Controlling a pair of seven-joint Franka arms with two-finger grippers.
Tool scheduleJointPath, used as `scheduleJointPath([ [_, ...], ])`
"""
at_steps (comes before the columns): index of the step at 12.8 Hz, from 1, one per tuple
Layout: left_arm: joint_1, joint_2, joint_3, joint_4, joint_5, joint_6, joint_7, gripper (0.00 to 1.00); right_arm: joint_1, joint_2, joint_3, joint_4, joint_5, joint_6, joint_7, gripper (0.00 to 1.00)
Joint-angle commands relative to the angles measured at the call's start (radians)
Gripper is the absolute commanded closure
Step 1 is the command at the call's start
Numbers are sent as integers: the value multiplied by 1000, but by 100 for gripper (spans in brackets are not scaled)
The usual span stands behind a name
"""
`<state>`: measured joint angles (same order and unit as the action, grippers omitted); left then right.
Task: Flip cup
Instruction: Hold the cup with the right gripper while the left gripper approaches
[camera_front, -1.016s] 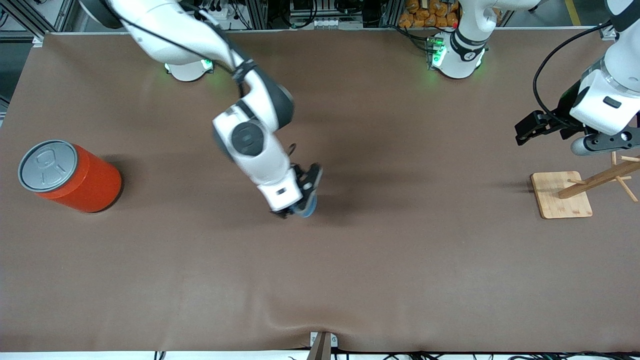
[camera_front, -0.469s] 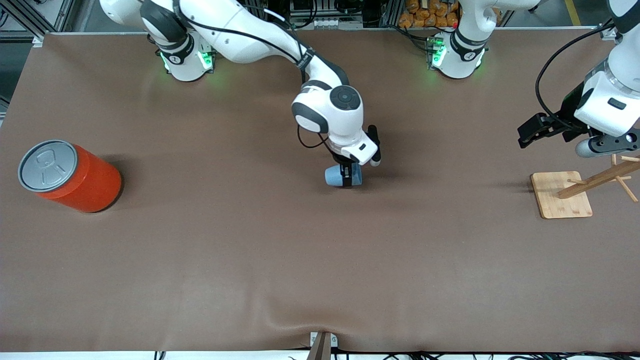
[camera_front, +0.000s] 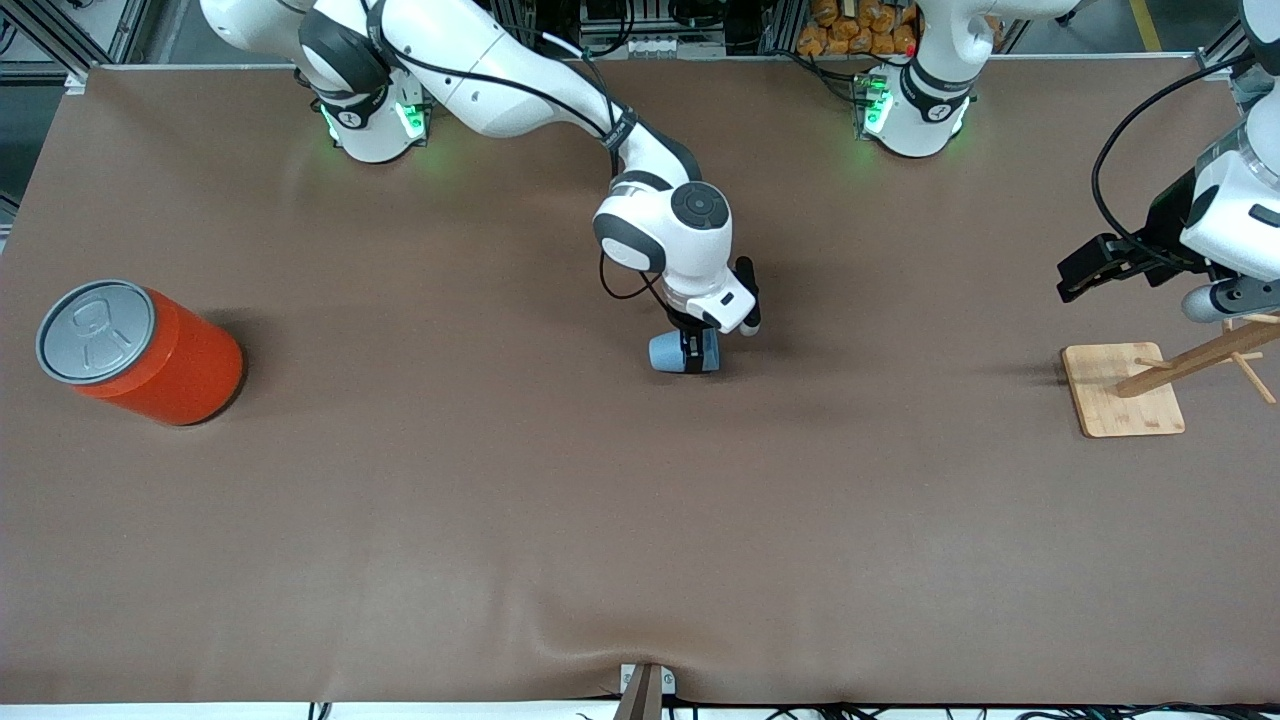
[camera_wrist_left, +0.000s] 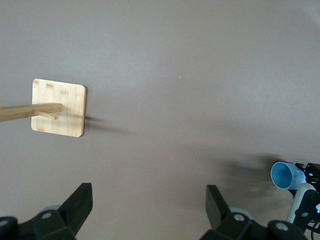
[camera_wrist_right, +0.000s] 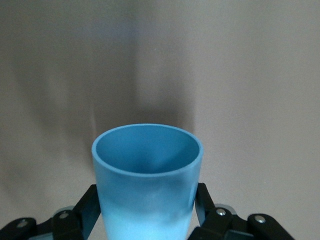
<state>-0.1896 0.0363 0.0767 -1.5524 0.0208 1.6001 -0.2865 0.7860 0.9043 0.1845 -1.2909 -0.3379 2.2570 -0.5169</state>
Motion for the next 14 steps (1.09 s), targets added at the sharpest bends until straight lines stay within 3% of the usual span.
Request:
scheduleJointPath([
  [1,1,-4,-9,-5,16,9,-11,0,12,28,-4,35,-29,-10,43,100],
  [2,-2,-4,-11,-5,16,9,-11,0,12,30,-4,33,-27,-10,78,85],
  [3,-4,-3,-11,-5,16,11,-11,0,12,30,-4,32,-30,-10,112,56],
  [4,-5,-1,-11,-5,16,11,-11,0,10,30,-4,32,-47,-8,118,1],
  [9,-11,39,-15,-46,-63,36,-10,0,-4,18,-2,33,-43,-11,127,0],
  [12,-65,150,-32,-74,-90,133,-10,0,-2,4,-2,33,-39,-22,127,0],
  [14,-82,236,-40,-75,-180,197,-8,0,1,1,-2,27,-41,-30,127,0],
])
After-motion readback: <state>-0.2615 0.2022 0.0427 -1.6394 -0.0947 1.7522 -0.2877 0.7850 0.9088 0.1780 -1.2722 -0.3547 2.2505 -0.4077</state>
